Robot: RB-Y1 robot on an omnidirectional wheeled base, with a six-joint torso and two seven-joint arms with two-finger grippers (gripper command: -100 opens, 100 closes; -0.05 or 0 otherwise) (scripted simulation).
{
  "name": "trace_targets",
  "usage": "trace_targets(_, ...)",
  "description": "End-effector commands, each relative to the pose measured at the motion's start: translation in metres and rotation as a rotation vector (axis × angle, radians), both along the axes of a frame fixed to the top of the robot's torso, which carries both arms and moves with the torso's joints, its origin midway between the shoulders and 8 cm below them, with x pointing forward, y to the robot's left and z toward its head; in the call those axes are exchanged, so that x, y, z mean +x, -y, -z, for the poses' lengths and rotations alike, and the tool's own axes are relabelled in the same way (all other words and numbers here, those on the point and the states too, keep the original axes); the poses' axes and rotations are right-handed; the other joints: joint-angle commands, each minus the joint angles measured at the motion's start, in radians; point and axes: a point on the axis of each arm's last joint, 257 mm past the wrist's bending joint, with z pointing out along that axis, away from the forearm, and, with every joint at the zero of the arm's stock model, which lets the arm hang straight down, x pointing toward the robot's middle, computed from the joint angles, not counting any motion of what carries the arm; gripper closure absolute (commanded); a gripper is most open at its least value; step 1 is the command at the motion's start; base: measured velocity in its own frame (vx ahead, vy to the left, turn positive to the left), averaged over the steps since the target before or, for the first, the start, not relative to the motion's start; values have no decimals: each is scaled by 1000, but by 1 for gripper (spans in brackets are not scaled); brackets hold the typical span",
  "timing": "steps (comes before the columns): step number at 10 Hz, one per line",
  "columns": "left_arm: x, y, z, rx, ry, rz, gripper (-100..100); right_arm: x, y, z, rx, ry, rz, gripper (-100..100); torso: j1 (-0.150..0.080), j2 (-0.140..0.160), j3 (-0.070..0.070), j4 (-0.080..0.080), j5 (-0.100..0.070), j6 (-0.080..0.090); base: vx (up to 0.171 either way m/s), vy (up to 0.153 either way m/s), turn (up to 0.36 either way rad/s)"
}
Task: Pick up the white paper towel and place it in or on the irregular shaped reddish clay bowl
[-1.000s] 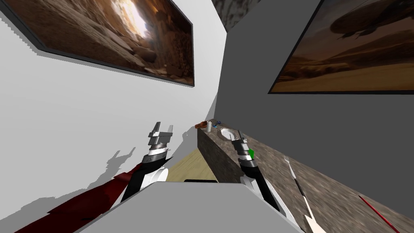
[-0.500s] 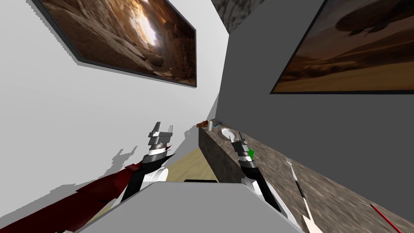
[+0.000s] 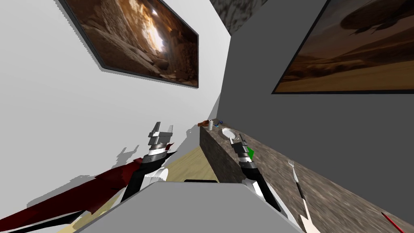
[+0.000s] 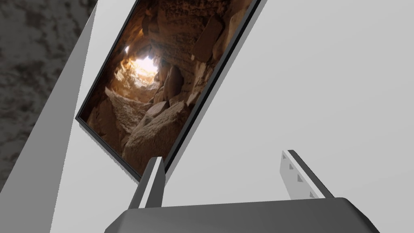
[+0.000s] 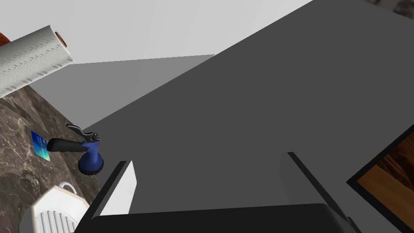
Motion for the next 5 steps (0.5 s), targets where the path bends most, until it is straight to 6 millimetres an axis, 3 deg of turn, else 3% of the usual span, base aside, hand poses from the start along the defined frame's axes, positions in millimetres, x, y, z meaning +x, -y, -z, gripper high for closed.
trace_targets(1,0,0,0,0,0,0,0,2,5,12,61,-33,-18,-100,0,0,0,0,0,0,-53,-30,175)
trace_targets(5,0,0,0,0,0,0,0,6,13,34,198,-90,-59,-100,0,-1,-1,0,0,0,-36,-31,100)
